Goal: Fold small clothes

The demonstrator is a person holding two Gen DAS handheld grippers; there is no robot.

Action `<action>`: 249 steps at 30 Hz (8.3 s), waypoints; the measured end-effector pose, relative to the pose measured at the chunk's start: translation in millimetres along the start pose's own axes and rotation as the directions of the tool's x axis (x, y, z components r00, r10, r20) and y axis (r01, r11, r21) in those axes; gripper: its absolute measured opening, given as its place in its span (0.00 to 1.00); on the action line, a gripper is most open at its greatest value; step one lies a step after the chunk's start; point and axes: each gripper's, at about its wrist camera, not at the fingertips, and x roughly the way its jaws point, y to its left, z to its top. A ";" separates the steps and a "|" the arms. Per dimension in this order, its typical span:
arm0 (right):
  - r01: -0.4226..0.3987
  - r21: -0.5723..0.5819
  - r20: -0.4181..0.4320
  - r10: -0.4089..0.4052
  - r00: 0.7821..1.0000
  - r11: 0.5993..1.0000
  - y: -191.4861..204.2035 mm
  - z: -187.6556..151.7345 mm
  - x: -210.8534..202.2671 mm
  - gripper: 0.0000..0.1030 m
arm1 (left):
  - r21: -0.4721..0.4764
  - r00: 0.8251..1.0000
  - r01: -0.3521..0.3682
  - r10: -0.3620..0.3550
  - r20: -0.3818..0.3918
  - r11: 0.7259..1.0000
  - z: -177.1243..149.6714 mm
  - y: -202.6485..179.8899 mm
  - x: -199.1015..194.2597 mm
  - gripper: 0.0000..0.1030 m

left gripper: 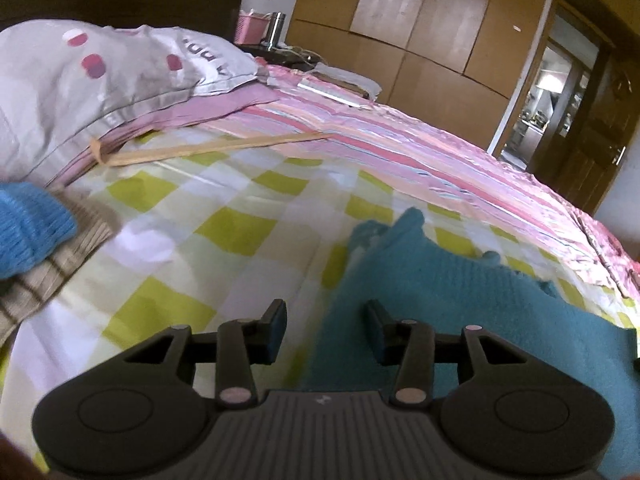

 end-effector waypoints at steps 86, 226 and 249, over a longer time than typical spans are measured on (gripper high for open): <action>-0.454 -0.411 -0.377 0.306 0.874 0.791 316.8 -110.7 -6.2 0.15 | 0.006 0.996 0.036 -0.035 -0.088 0.999 -33.2 32.8 -59.7 0.60; -0.303 -0.692 -0.397 0.004 0.918 0.655 362.7 -45.1 -2.1 0.21 | 0.107 0.987 0.158 -0.161 0.019 0.982 -40.8 -34.9 -67.7 0.49; -0.295 -0.545 -0.323 0.128 0.938 0.785 267.2 33.6 -53.1 0.20 | 0.267 0.967 0.229 -0.249 0.046 0.936 -23.4 -125.4 -113.0 0.38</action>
